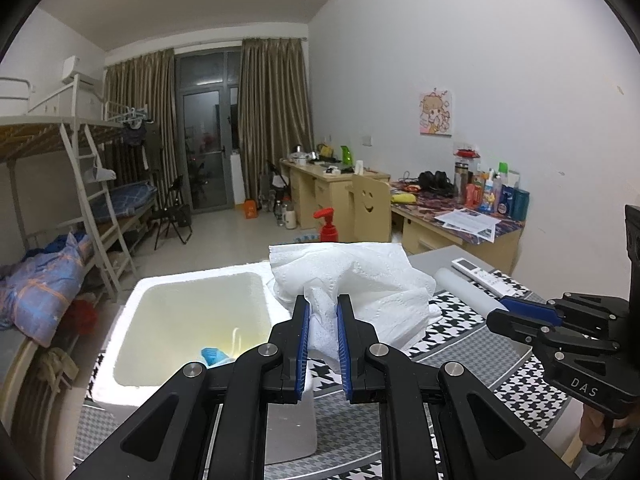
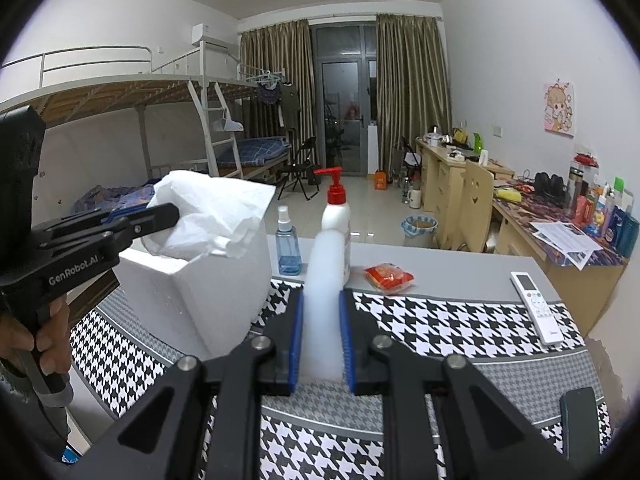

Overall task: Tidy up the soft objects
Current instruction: 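Carry the tissue and stick over the open white foam box with both tools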

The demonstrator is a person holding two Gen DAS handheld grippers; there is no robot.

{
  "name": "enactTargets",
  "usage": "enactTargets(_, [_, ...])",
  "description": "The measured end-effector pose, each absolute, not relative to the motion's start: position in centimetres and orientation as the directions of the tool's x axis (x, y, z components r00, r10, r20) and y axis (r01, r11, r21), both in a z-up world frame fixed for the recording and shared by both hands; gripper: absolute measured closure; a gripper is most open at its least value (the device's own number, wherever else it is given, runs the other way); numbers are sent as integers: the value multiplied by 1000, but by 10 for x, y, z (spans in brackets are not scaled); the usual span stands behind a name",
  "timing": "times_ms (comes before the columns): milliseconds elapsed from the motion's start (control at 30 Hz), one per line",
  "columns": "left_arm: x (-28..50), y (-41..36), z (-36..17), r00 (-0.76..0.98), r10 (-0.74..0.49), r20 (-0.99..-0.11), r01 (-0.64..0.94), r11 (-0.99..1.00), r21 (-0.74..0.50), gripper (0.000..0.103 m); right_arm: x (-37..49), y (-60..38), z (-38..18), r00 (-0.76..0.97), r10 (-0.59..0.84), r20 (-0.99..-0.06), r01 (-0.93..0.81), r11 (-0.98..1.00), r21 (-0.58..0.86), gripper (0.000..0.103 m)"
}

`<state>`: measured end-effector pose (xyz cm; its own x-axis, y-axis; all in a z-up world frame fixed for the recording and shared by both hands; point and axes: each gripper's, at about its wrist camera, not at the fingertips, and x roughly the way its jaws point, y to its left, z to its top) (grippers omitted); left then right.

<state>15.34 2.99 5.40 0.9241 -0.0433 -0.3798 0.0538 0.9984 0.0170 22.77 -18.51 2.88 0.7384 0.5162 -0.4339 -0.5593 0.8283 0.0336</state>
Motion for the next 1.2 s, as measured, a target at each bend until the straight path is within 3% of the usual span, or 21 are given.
enactTargets(1200, [154,82,67,934,91,-345,-89,996,20,89,240,-123,51,668,612,-424,-669,743,18,82])
